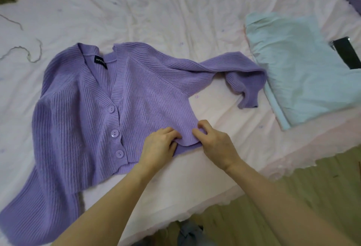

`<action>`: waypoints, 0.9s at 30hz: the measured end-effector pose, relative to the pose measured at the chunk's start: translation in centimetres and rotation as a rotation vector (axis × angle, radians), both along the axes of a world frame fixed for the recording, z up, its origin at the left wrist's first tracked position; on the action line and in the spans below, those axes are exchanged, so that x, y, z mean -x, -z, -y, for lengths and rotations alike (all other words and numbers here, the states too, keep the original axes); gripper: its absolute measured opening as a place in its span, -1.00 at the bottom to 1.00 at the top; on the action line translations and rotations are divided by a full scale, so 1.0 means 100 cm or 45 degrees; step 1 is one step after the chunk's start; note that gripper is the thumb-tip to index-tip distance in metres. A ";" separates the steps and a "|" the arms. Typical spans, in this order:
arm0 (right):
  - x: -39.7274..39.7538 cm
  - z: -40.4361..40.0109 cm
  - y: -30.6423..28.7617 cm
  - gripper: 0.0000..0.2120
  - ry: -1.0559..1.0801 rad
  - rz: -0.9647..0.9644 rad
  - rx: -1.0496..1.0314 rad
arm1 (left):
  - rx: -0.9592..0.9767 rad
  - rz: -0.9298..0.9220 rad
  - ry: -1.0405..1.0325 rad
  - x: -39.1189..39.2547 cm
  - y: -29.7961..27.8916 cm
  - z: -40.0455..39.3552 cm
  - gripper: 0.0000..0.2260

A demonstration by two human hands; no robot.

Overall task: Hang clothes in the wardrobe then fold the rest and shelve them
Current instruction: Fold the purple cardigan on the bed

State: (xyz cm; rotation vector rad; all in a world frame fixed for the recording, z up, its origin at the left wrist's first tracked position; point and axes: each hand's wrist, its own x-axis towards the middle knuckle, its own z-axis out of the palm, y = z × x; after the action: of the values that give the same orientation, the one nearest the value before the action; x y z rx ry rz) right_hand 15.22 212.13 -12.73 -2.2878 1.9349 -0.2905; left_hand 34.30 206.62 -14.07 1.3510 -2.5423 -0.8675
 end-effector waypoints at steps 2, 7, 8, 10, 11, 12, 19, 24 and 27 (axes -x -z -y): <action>0.019 -0.010 0.004 -0.80 0.024 -0.101 -0.059 | -0.011 -0.003 0.091 0.010 -0.003 -0.008 -0.75; 0.022 -0.022 0.008 -0.80 -0.005 -0.313 -0.417 | -0.143 0.105 0.254 -0.012 0.006 -0.023 -0.74; 0.012 -0.018 0.001 -0.82 -0.001 -0.284 -0.377 | -0.046 0.021 0.110 -0.025 0.002 -0.024 -0.72; -0.019 -0.010 -0.014 -0.81 -0.039 -0.170 -0.262 | 0.184 -0.066 -0.339 -0.060 -0.010 -0.025 -0.68; -0.039 -0.004 -0.018 -0.78 -0.066 -0.092 -0.220 | 0.252 -0.032 -0.565 -0.083 -0.019 -0.027 -0.66; -0.064 0.002 -0.022 -0.76 -0.100 -0.001 -0.208 | 0.294 0.037 -0.756 -0.109 -0.027 -0.031 -0.63; -0.251 0.042 -0.027 -0.77 -0.498 0.213 -0.318 | -0.219 0.423 -1.055 -0.266 -0.021 -0.066 -0.12; -0.349 0.075 -0.028 -0.59 -0.811 -0.009 -0.265 | -0.421 0.455 -0.720 -0.342 -0.014 -0.059 -0.50; -0.386 0.095 -0.025 -0.53 -0.827 -0.219 -0.495 | -0.488 0.023 -0.967 -0.366 -0.032 -0.035 -0.82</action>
State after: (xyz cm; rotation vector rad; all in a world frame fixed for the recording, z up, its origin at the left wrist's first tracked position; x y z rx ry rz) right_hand 53.82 202.59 -10.27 -2.5436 1.0650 0.3295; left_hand 70.90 210.10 -10.83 2.2004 -1.6489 -1.1693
